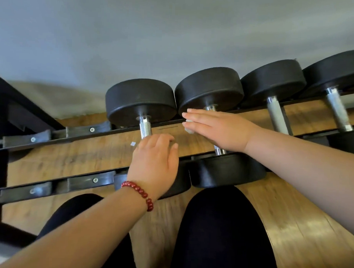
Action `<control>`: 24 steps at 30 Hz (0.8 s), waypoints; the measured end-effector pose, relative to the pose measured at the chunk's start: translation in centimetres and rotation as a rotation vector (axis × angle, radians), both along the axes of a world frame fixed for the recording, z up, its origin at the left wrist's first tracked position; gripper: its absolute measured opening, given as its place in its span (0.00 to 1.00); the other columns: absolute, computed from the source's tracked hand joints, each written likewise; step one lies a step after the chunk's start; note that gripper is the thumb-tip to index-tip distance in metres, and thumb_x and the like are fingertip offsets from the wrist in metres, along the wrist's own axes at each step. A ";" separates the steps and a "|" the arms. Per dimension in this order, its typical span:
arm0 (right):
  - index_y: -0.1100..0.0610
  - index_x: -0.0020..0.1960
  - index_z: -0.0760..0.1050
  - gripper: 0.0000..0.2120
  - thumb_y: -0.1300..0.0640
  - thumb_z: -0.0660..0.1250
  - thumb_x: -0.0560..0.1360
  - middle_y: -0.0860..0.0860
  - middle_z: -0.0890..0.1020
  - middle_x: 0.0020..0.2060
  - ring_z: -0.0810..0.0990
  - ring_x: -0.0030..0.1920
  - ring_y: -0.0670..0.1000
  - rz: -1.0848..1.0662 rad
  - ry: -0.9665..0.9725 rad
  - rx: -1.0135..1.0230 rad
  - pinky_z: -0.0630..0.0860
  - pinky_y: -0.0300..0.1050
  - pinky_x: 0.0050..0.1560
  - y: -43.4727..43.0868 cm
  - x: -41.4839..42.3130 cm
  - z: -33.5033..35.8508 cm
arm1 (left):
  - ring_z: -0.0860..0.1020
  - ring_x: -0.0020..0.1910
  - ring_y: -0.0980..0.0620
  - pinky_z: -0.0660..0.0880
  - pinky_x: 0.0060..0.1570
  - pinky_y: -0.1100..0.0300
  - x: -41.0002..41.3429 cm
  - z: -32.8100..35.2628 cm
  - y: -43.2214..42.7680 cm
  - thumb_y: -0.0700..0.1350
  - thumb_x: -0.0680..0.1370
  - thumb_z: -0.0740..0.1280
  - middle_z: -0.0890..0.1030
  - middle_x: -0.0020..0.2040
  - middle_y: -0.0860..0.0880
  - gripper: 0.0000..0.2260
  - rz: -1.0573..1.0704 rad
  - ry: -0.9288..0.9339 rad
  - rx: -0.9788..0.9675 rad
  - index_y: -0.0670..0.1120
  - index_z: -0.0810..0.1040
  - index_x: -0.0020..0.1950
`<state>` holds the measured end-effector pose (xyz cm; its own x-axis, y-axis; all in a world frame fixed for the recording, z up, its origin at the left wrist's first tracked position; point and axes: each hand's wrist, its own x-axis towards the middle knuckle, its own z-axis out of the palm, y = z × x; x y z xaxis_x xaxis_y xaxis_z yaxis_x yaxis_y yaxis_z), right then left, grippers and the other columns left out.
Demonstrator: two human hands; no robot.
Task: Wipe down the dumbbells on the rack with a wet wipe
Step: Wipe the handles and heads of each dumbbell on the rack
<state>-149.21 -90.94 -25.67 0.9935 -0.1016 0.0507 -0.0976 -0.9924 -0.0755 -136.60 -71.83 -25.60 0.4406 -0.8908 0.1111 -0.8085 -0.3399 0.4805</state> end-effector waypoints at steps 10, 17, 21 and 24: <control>0.60 0.70 0.71 0.23 0.58 0.49 0.79 0.59 0.72 0.70 0.69 0.71 0.60 0.172 -0.115 -0.016 0.65 0.54 0.67 4.5 5.9 -1.5 | 0.70 0.65 0.46 0.65 0.66 0.51 5.8 -1.6 5.4 0.56 0.81 0.55 0.75 0.65 0.48 0.21 0.106 -0.150 0.178 0.47 0.74 0.67; 0.62 0.70 0.70 0.23 0.68 0.66 0.76 0.60 0.72 0.70 0.70 0.70 0.62 0.218 -0.111 0.013 0.72 0.60 0.65 5.2 8.3 -2.9 | 0.71 0.64 0.46 0.67 0.65 0.52 6.0 -2.4 5.2 0.59 0.79 0.49 0.76 0.64 0.48 0.26 0.071 -0.068 0.104 0.46 0.74 0.66; 0.62 0.69 0.72 0.23 0.69 0.68 0.74 0.60 0.74 0.68 0.72 0.68 0.62 0.266 -0.042 -0.031 0.74 0.60 0.63 5.1 8.9 -3.2 | 0.69 0.65 0.49 0.66 0.66 0.54 6.1 -3.3 4.7 0.54 0.80 0.52 0.76 0.63 0.49 0.21 0.047 0.048 0.065 0.47 0.75 0.65; 0.53 0.75 0.66 0.31 0.39 0.44 0.80 0.52 0.67 0.74 0.64 0.75 0.53 0.191 0.097 0.023 0.64 0.56 0.73 5.6 10.2 -3.2 | 0.69 0.63 0.52 0.64 0.61 0.60 6.4 -4.3 4.9 0.57 0.76 0.51 0.76 0.60 0.51 0.24 0.093 0.169 -0.015 0.47 0.76 0.63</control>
<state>-139.02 -85.30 -28.84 0.9950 0.0890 -0.0463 0.0841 -0.9917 -0.0974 -130.24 -66.95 -29.89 0.5344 -0.8442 0.0418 -0.6815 -0.4011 0.6120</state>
